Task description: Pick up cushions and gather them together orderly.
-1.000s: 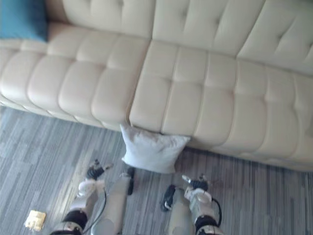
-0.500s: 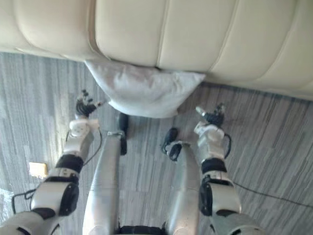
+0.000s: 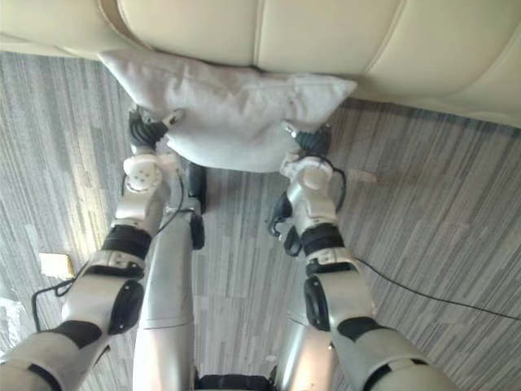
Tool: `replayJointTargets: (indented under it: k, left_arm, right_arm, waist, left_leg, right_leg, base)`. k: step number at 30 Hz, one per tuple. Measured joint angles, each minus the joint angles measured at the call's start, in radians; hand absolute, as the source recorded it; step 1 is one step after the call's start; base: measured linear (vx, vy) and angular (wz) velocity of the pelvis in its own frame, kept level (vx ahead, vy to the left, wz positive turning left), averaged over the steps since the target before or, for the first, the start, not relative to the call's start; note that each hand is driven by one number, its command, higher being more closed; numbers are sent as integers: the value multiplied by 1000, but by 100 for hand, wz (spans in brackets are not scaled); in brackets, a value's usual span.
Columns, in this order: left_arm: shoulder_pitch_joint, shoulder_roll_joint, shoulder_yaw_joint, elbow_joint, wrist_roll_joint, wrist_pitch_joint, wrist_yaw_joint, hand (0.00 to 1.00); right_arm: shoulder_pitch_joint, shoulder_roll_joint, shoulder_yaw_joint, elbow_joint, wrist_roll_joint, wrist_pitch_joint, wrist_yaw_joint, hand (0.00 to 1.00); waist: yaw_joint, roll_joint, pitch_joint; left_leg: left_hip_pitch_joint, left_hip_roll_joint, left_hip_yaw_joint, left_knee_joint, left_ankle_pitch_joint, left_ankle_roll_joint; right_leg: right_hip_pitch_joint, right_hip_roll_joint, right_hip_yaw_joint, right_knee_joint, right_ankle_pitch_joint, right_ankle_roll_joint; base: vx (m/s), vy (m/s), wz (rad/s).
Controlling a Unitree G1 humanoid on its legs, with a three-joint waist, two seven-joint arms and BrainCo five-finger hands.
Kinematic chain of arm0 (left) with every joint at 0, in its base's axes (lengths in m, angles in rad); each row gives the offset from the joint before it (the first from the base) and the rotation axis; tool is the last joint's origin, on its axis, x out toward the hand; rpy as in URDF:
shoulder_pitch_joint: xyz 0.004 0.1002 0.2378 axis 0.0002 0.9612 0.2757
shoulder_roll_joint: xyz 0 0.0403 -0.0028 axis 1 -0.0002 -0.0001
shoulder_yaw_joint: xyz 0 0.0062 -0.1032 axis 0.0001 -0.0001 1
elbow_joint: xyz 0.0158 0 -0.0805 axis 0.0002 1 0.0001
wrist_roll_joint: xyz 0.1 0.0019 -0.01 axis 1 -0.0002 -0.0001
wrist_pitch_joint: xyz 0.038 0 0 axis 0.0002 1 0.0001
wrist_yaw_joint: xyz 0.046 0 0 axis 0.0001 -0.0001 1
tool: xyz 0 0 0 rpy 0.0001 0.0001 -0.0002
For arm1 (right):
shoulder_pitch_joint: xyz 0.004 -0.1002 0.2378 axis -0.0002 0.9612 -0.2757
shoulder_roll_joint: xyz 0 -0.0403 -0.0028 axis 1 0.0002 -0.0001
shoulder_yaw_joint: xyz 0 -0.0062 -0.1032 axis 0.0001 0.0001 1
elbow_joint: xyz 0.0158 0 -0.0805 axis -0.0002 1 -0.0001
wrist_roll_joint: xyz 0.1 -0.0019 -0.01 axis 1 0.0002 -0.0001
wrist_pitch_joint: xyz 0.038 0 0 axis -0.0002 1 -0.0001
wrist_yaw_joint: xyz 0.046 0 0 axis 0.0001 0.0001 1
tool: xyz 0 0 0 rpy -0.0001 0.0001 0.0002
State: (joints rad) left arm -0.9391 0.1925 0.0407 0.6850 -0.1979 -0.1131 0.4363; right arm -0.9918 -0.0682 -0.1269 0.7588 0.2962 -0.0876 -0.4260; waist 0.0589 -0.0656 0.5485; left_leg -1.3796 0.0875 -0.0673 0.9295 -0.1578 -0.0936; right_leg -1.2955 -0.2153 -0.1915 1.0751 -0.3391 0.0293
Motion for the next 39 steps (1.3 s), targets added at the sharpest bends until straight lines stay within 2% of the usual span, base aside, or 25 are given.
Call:
replayJointTargets:
  k: [4, 8, 13, 16, 17, 22, 23, 24, 28, 32, 36, 39]
  left_arm:
    - [-7, 6, -2, -37, -2, 4, 28, 100]
    - [-9, 8, -11, -89, -2, 3, 41, 100]
    - [16, 5, -30, -151, -8, -4, 41, 100]
    - [87, -22, -43, -237, -20, -16, 41, 100]
    - [131, -28, -60, -278, -20, -34, 43, 100]
    - [315, -76, -135, -434, -20, -51, 46, 100]
    - [379, -96, -161, -479, -19, -58, 48, 100]
    - [447, -114, -181, -518, -18, -68, 47, 100]
    - [649, -144, -199, -643, -17, -78, 42, 100]
    - [881, -149, -209, -746, -20, -98, 4, 100]
    - [1027, -146, -224, -782, -20, -114, -22, 100]
    - [1094, -143, -247, -783, -20, -116, -45, 100]
  right_arm:
    - [0, -20, 24, -4, 2, 0, -9, 100]
    - [33, -25, 62, -90, 30, -2, -12, 100]
    - [96, -18, 99, -187, 58, -23, -11, 100]
    - [180, -10, 111, -275, 59, -42, -11, 100]
    - [229, -10, 129, -332, 59, -55, -11, 100]
    - [451, 8, 141, -550, 47, -93, -12, 100]
    - [520, 15, 148, -603, 30, -106, -12, 100]
    - [595, 21, 161, -650, 14, -115, -12, 100]
    - [786, 27, 224, -789, -44, -119, 1, 100]
    - [1009, 24, 293, -881, -128, -117, 66, 100]
    - [1136, 24, 319, -900, -178, -116, 110, 100]
    - [1186, 22, 319, -899, -192, -116, 119, 100]
  waist:
    - [-2, 0, 0]
    - [-3, 0, 0]
    - [-7, 0, -2]
    - [-6, 0, -3]
    - [-7, -1, -4]
    - [-6, 0, -23]
    - [-6, 1, -48]
    - [-5, 0, -101]
    - [0, 2, -166]
    - [3, 3, -274]
    - [5, 11, -374]
    - [1, 28, -406]
  left_leg:
    - [-7, -2, -8, -5, 11, -7]
    - [6, -4, -8, -20, 28, -13]
    - [108, 8, -4, -89, 59, -21]
    - [229, 15, 1, -172, 86, -29]
    - [289, 22, 5, -211, 92, -32]
    - [540, 25, 31, -356, 105, -24]
    - [593, 25, 33, -383, 106, -25]
    - [618, 25, 35, -411, 108, -29]
    - [784, 22, 55, -487, 109, -29]
    - [967, 20, 61, -617, 109, -30]
    - [1092, 17, 62, -735, 127, -33]
    - [1153, 15, 48, -774, 130, -34]
  right_leg:
    - [-5, 0, -8, 3, 0, 0]
    - [0, 0, -7, 1, 2, -4]
    - [91, 14, -15, -58, 26, -39]
    - [197, 29, -18, -129, 51, -44]
    - [255, 38, -24, -168, 58, -48]
    - [492, 51, -33, -298, 74, -50]
    - [548, 54, -37, -330, 76, -49]
    - [574, 57, -40, -360, 78, -45]
    - [742, 58, -52, -443, 74, -33]
    - [923, 65, -76, -558, 70, -19]
    - [1038, 80, -84, -657, 79, -6]
    - [1118, 89, -100, -718, 86, 1]
  base:
    - [-33, 11, 5]
    - [-43, 11, 4]
    - [-49, -2, -2]
    - [-31, -25, -6]
    - [-6, -11, -11]
    - [38, -15, -1]
    - [126, -12, 2]
    - [130, -4, 3]
    - [198, -20, 3]
    - [186, -31, 11]
    - [168, -15, 4]
    - [143, 2, 12]
